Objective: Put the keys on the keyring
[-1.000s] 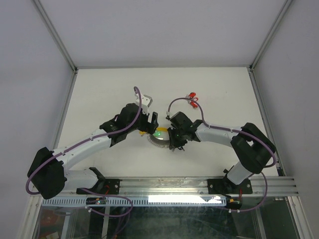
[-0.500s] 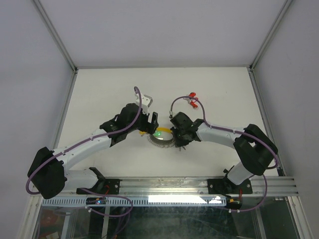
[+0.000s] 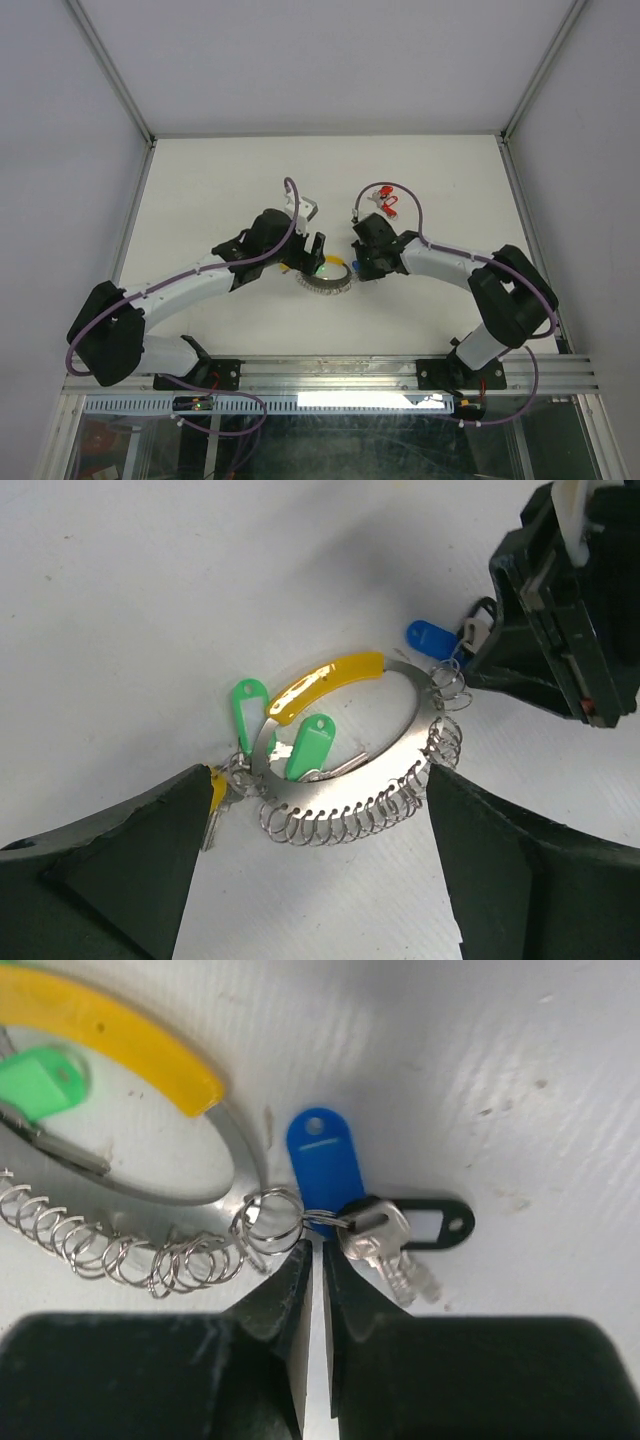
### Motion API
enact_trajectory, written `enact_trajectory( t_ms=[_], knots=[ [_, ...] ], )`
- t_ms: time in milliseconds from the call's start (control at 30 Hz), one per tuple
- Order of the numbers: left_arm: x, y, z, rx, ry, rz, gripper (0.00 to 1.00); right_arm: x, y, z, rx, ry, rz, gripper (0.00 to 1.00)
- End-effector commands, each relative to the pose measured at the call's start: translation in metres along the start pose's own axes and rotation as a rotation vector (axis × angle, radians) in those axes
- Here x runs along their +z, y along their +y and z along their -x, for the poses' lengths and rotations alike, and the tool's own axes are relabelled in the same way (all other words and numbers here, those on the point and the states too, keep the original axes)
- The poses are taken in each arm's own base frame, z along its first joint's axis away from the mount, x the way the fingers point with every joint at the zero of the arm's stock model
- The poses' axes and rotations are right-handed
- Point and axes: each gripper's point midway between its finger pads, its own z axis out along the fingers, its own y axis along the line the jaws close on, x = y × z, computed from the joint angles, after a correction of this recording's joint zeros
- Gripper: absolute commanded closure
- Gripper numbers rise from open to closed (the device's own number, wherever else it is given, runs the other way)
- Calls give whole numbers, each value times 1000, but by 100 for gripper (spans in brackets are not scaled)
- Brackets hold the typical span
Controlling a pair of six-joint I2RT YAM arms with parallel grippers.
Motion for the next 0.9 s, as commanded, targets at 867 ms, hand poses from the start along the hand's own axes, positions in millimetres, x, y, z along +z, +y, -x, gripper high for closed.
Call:
enact_trajectory(
  t_ms=[867],
  knots=[
    [41, -73, -66, 767, 97, -326, 11, -85, -30, 40, 294, -365, 293, 75]
  ],
)
